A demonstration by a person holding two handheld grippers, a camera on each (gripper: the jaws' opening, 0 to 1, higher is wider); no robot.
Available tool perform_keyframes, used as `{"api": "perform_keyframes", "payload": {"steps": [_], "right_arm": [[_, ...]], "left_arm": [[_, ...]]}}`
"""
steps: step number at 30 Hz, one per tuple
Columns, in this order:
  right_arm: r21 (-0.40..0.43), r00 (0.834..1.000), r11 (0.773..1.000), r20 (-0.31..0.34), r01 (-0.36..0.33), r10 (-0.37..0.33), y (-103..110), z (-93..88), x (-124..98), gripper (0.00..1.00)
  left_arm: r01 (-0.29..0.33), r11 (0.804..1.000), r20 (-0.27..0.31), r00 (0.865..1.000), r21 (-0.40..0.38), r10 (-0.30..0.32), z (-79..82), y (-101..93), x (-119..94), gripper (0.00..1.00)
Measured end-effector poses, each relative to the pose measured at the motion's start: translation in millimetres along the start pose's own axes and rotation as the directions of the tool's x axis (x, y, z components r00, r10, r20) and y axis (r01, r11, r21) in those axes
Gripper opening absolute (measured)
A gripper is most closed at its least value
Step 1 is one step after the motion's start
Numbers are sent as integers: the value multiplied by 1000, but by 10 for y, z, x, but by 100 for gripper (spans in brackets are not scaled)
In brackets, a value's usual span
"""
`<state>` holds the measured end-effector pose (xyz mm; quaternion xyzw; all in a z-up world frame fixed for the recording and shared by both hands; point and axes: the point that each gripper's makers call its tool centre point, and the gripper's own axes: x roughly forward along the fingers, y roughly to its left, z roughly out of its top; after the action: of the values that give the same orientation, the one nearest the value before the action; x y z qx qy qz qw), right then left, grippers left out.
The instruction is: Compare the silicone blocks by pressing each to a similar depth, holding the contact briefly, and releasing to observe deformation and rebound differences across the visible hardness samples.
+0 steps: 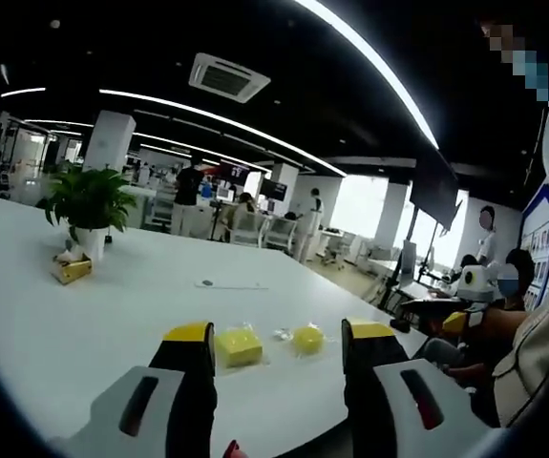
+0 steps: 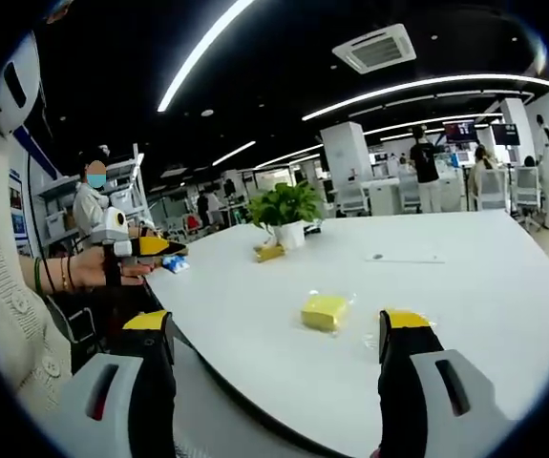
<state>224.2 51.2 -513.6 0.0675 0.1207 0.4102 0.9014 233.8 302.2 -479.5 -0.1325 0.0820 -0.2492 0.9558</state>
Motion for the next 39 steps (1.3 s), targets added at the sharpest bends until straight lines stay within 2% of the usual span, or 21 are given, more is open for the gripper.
{"api": "perform_keyframes", "payload": {"steps": [24,29,39], "right_arm": [[3,999,999,7,-50,50,91,81,106,81],[-12,998,998,-6,-58,58,124,60,117,82],[-9,998,999,-15,-54,54,106,19,95,81]], "left_arm": [[-10,1000,-4,1000,9,10,1,-26,-72,53],[-12,1000,20,1000,-10,12,32,-18,-94,53],[-15,1000,15,1000,-10,15,13,-28,-92,53]]}}
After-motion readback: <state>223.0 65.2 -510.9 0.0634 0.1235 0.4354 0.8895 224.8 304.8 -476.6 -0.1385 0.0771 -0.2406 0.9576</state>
